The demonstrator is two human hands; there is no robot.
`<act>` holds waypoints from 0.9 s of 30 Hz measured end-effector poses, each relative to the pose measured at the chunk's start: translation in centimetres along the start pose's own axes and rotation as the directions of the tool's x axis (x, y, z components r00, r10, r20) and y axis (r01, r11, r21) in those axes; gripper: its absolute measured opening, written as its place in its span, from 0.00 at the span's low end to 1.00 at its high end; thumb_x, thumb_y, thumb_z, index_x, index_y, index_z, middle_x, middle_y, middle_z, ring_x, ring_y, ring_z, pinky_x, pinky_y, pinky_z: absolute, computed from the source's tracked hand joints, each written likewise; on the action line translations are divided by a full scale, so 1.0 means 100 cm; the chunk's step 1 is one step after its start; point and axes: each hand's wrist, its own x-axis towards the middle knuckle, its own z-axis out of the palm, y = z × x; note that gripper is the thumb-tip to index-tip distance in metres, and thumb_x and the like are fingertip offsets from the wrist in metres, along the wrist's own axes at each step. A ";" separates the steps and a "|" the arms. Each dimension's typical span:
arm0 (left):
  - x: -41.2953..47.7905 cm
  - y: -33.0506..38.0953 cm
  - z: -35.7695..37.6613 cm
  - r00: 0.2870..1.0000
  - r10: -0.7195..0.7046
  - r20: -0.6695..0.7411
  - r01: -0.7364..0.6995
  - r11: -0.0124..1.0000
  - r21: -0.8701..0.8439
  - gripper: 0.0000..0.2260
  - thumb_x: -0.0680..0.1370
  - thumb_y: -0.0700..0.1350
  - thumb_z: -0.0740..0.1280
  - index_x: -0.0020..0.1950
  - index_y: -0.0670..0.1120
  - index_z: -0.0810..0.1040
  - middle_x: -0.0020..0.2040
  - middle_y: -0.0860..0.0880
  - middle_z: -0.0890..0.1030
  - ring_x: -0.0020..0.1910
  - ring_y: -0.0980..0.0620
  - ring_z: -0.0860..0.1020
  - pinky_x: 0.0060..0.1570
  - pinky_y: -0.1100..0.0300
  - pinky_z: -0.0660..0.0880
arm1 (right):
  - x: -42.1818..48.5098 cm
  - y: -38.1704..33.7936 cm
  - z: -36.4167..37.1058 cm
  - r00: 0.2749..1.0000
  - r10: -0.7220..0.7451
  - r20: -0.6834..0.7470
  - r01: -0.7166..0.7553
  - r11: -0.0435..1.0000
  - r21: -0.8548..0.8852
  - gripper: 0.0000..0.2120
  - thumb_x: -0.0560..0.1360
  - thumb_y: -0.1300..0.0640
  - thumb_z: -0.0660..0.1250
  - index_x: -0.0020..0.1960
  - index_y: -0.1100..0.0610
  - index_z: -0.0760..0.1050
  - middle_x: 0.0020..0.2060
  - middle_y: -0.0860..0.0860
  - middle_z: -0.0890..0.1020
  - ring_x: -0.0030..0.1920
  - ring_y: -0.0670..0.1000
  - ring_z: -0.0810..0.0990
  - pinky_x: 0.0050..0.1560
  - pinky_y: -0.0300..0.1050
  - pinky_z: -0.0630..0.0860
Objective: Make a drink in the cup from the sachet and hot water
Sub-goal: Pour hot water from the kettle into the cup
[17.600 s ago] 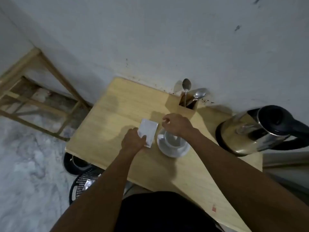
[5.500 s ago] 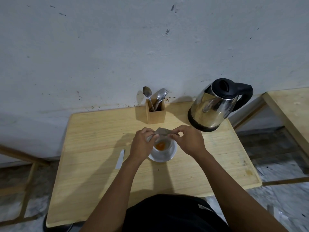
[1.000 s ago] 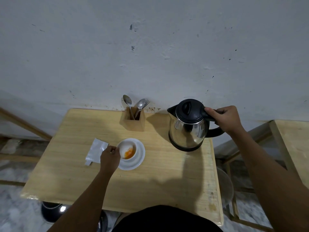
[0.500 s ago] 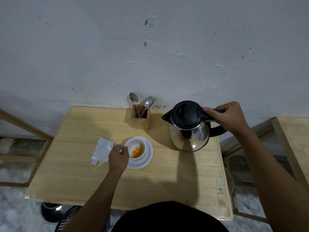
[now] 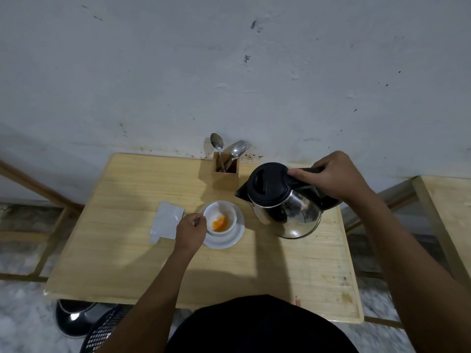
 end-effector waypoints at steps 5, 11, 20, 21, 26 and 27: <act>0.004 -0.003 -0.009 0.998 0.013 0.061 -0.014 1.000 0.012 0.10 0.78 0.45 0.63 0.53 0.43 0.80 0.48 0.42 0.83 0.48 0.41 0.81 0.54 0.45 0.78 | -0.004 -0.018 0.007 0.999 0.014 0.032 -0.009 0.989 -0.149 0.38 0.58 0.24 0.67 0.24 0.62 0.75 0.16 0.49 0.62 0.20 0.49 0.62 0.27 0.43 0.62; 0.007 -0.004 -0.013 0.995 0.023 0.102 -0.025 1.000 0.019 0.10 0.78 0.45 0.64 0.54 0.43 0.81 0.47 0.42 0.84 0.48 0.41 0.81 0.53 0.45 0.79 | -0.005 -0.029 0.015 0.998 0.045 0.036 -0.033 0.959 -0.282 0.44 0.57 0.21 0.64 0.31 0.66 0.78 0.20 0.55 0.69 0.23 0.52 0.69 0.28 0.42 0.65; 0.006 -0.004 -0.014 0.992 0.008 0.124 -0.006 1.000 -0.017 0.10 0.78 0.45 0.64 0.55 0.43 0.80 0.48 0.44 0.82 0.49 0.43 0.81 0.55 0.44 0.79 | -0.006 -0.044 0.021 0.996 0.051 0.070 -0.019 0.917 -0.398 0.44 0.59 0.22 0.64 0.28 0.67 0.74 0.19 0.52 0.67 0.23 0.52 0.69 0.29 0.43 0.66; 0.006 -0.004 -0.015 0.992 0.004 0.126 -0.002 1.000 -0.020 0.10 0.78 0.45 0.64 0.56 0.43 0.80 0.49 0.44 0.82 0.50 0.43 0.81 0.55 0.44 0.78 | -0.006 -0.046 0.022 0.996 0.047 0.078 -0.011 0.912 -0.409 0.43 0.59 0.22 0.64 0.27 0.66 0.73 0.18 0.51 0.66 0.23 0.52 0.69 0.29 0.43 0.66; 0.006 -0.004 -0.016 0.991 0.027 0.132 -0.026 1.000 -0.011 0.11 0.79 0.45 0.63 0.57 0.41 0.80 0.48 0.48 0.80 0.49 0.42 0.81 0.54 0.46 0.78 | -0.007 -0.053 0.022 0.994 0.042 0.100 0.008 0.891 -0.453 0.37 0.61 0.23 0.64 0.23 0.57 0.62 0.17 0.49 0.61 0.22 0.51 0.65 0.28 0.42 0.62; 0.006 -0.004 -0.016 0.991 0.034 0.132 -0.032 0.999 -0.010 0.11 0.79 0.44 0.63 0.57 0.41 0.80 0.48 0.48 0.79 0.49 0.41 0.81 0.54 0.46 0.78 | -0.007 -0.054 0.021 0.994 0.046 0.103 0.006 0.889 -0.459 0.37 0.61 0.23 0.63 0.23 0.57 0.62 0.17 0.49 0.61 0.22 0.51 0.65 0.28 0.42 0.62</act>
